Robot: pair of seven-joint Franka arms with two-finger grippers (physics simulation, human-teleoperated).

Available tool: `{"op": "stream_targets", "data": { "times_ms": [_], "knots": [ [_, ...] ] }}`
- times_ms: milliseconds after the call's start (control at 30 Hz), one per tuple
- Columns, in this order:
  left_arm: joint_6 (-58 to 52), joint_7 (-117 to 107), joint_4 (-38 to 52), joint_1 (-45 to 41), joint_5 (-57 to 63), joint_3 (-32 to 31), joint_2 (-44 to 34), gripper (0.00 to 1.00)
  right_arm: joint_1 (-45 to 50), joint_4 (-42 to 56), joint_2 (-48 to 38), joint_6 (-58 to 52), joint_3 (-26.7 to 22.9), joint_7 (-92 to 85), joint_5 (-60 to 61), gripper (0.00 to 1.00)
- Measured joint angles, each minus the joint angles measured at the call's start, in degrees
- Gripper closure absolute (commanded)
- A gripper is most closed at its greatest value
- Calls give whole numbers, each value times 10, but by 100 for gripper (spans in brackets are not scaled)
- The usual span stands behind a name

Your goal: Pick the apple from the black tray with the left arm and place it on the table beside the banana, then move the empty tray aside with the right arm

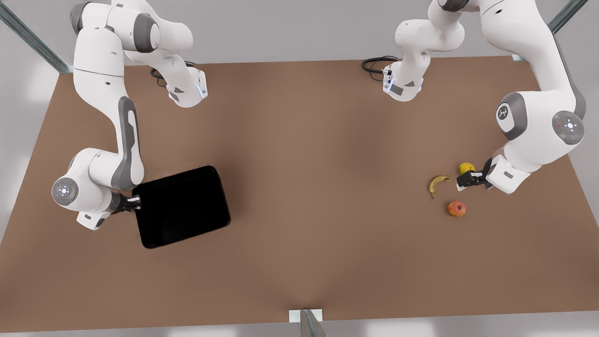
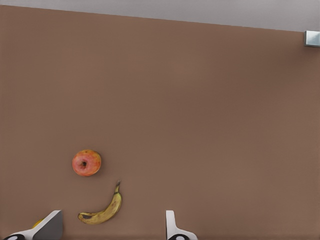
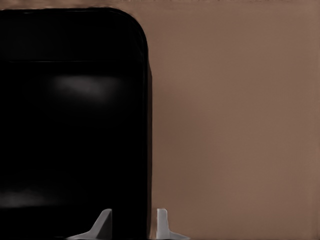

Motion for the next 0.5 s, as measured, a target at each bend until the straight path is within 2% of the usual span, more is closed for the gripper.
{"op": "stream_targets", "data": {
  "times_ms": [67, 200, 233, 267, 300, 333, 433, 500],
  "knots": [
    [0, 0, 0, 0, 0, 0, 0, 0, 0, 29, -13, -13, 5, 2, -7, 0],
    [0, 0, 0, -1, 0, 0, 2, 0, -2, 209, -24, -118, 35, 13, -7, 0],
    [0, 0, 0, -1, 0, 0, 2, 0, -55, 237, -26, -139, 105, 14, -11, 0],
    [0, 0, 0, -1, 0, 0, 2, 0, -138, 256, -27, -156, 215, 16, -31, 0],
    [0, 0, 0, -1, 0, 0, 3, 0, -186, 271, -27, -170, 286, 20, -58, 0],
    [0, 0, 0, -1, 0, 0, 3, 0, -210, 284, -25, -182, 321, 26, -80, 0],
    [0, 0, 0, -2, 0, 0, 3, 0, -238, 299, 3, -177, 350, 39, -118, 0],
    [0, 0, 0, -2, 0, 0, 4, 0, -239, 349, 55, -157, 356, 48, -130, 0]
  ]
}}
